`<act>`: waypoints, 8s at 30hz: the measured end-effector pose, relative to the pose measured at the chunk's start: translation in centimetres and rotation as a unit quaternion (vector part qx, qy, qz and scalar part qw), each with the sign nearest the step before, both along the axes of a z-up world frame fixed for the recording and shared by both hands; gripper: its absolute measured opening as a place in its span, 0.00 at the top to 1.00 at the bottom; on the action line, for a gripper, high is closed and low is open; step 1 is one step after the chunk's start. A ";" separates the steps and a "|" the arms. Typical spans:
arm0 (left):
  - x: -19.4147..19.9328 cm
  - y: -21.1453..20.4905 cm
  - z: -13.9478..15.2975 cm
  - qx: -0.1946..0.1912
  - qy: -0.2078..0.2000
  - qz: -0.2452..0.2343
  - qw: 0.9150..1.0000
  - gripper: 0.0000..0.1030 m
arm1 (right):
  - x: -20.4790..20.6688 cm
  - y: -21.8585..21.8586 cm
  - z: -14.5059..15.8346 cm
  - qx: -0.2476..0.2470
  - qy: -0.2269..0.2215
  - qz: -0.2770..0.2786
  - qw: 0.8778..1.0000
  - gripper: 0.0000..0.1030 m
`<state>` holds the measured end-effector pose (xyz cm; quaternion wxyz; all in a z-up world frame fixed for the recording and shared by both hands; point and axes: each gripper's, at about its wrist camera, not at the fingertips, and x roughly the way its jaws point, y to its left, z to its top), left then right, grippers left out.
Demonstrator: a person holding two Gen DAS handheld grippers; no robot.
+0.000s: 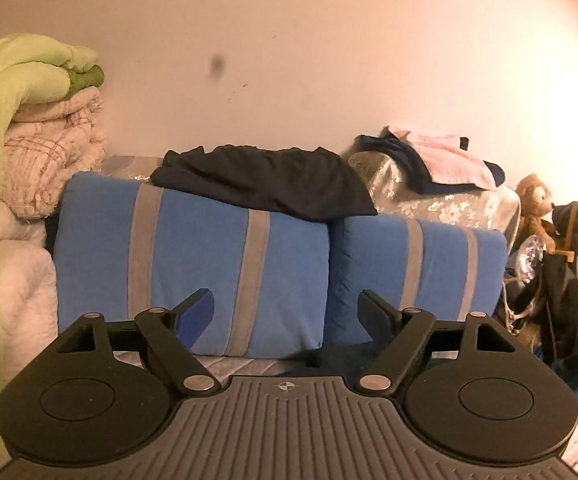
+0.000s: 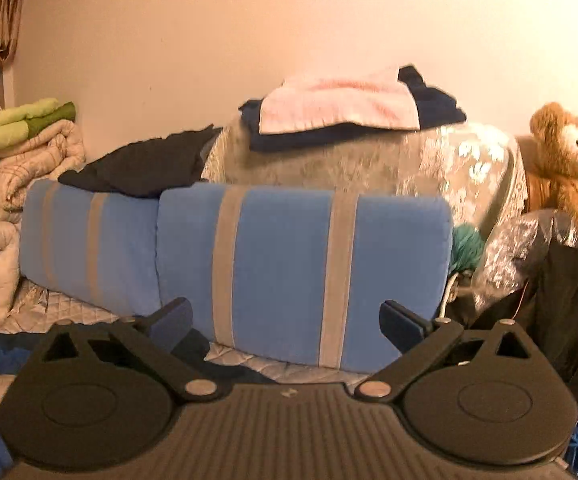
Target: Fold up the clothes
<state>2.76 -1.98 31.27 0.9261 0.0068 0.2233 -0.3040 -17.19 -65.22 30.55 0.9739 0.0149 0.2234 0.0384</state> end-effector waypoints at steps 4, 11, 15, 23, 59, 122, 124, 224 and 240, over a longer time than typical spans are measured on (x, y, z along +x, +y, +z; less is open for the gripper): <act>0.6 -1.4 -1.0 -0.002 0.003 -0.004 1.000 0.22 | 0.2 0.7 -1.0 -0.019 -0.001 0.008 1.000 0.00; 3.6 -5.2 -4.9 0.025 0.028 -0.025 0.999 0.22 | 3.0 3.5 -5.2 -0.056 0.006 0.013 0.998 0.00; 6.1 -7.5 -7.9 0.040 0.045 -0.044 0.997 0.22 | 6.1 5.1 -8.4 -0.051 0.037 0.026 0.998 0.00; 11.6 -12.1 -13.4 0.049 0.098 -0.065 0.992 0.22 | 13.5 9.4 -15.5 -0.051 0.094 0.046 0.993 0.00; 23.8 -20.5 -30.0 0.007 0.383 -0.082 0.920 0.66 | 35.0 16.9 -32.9 0.229 0.276 0.088 0.929 0.10; 16.0 -13.2 -28.2 0.270 0.063 -0.065 0.958 0.85 | 24.0 11.6 -28.2 -0.134 0.102 0.055 0.984 0.09; 15.7 -13.6 -28.3 0.287 0.045 -0.055 0.955 0.85 | 24.6 12.2 -29.2 -0.155 0.115 0.057 0.979 0.09; -9.1 18.3 -20.9 0.047 0.002 0.295 0.954 0.11 | -0.3 28.3 -20.1 -0.041 0.064 0.198 0.977 0.00; -6.6 30.5 -29.1 -0.269 0.143 0.414 0.857 0.12 | -5.0 29.6 -19.6 -0.084 0.040 0.247 0.965 0.00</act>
